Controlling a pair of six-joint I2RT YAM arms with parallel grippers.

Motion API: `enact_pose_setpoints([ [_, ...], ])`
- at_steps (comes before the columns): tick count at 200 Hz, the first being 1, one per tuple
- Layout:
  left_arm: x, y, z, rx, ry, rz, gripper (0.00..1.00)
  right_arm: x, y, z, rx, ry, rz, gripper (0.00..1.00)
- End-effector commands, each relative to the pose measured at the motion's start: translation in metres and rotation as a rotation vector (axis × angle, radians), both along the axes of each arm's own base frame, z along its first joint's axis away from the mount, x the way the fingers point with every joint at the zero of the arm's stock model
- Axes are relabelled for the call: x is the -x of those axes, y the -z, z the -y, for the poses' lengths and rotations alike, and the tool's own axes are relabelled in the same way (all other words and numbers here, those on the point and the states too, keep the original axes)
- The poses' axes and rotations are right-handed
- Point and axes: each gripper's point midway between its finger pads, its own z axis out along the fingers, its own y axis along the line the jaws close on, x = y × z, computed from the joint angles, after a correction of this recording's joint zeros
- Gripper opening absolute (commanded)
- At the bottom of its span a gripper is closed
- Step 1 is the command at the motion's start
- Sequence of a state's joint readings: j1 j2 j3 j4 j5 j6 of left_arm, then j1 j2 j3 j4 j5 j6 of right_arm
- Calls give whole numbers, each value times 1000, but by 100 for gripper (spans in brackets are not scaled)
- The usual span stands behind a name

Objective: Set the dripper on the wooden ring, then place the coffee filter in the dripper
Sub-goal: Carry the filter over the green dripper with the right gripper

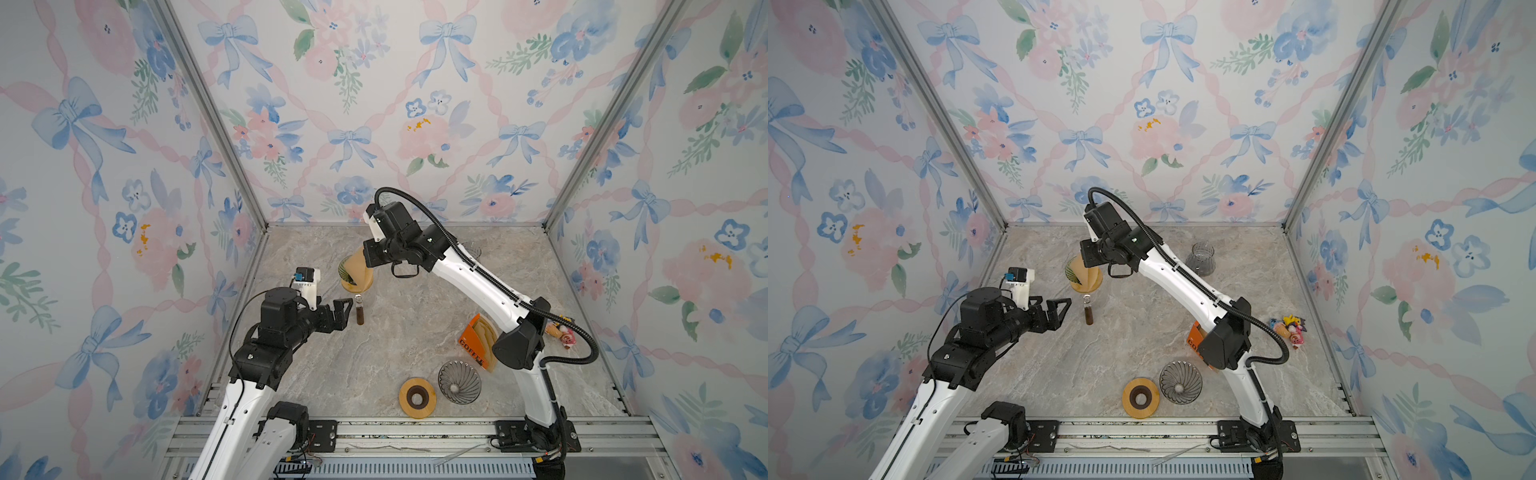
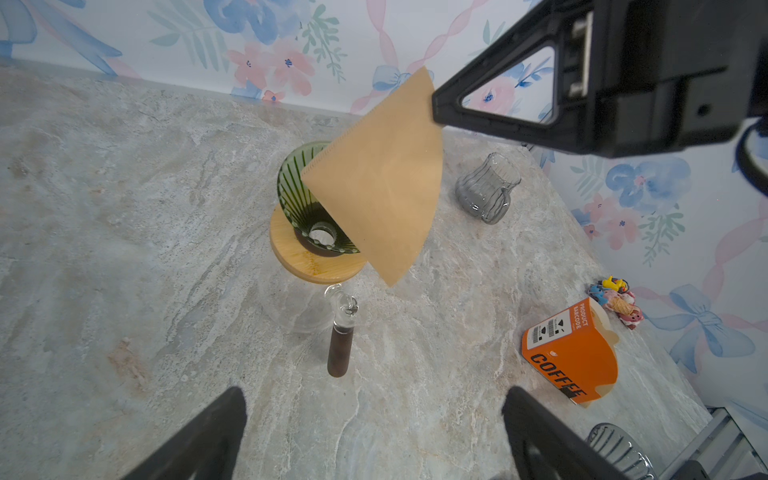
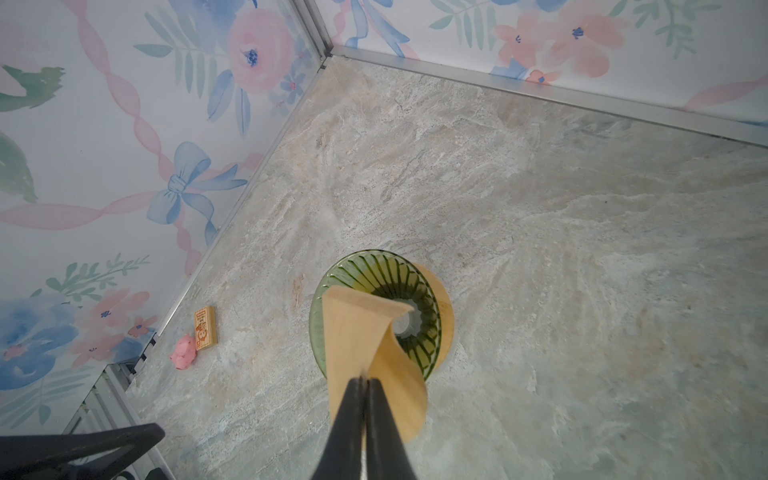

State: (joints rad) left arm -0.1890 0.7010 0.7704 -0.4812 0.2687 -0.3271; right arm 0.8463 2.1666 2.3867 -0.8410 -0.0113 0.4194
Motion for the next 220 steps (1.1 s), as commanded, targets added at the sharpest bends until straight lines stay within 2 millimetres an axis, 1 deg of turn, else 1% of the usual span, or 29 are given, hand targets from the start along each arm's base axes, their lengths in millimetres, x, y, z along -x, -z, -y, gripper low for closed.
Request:
enact_pose_setpoints([
  [1,1,7,-2,8,-13,-24,98,-12,15,4,7,48,-32,12],
  [18,0,7,-2,8,-13,-25,98,-13,19,4,10,49,-38,15],
  [40,0,8,-2,7,-16,-28,98,-17,20,5,4,60,-41,15],
  [64,-1,9,-2,6,-16,-33,98,-22,27,5,5,74,-53,15],
  [82,-2,12,-2,3,-18,-44,98,-24,26,7,4,78,-48,15],
  [98,-4,14,1,6,-1,-58,98,-22,18,7,-4,67,-23,15],
  [111,-5,15,2,5,3,-65,98,-22,9,7,-14,57,2,18],
  [141,-8,14,4,-14,22,-62,98,-16,-17,11,-30,21,77,23],
  [160,-11,9,6,-27,37,-51,98,-10,-35,19,-33,6,127,27],
  [166,-13,6,7,-34,38,-44,98,-9,-36,20,-31,4,137,28],
  [171,-14,3,7,-41,35,-37,98,-5,-41,23,-34,3,155,29],
  [173,-14,2,7,-45,37,-34,98,-5,-40,24,-32,3,154,29],
  [177,-15,-1,8,-52,36,-29,98,-2,-46,27,-43,4,169,30],
  [195,-21,-9,10,-104,31,-20,98,9,-61,41,-79,14,205,37],
  [203,-24,-10,13,-135,36,-23,98,15,-63,49,-89,18,212,40],
  [206,-25,-11,14,-148,36,-24,98,18,-67,52,-98,22,220,41],
  [208,-26,-12,14,-156,35,-24,98,18,-64,54,-96,23,219,42],
  [220,-30,-12,20,-213,39,-30,98,29,-69,68,-116,36,233,47],
])
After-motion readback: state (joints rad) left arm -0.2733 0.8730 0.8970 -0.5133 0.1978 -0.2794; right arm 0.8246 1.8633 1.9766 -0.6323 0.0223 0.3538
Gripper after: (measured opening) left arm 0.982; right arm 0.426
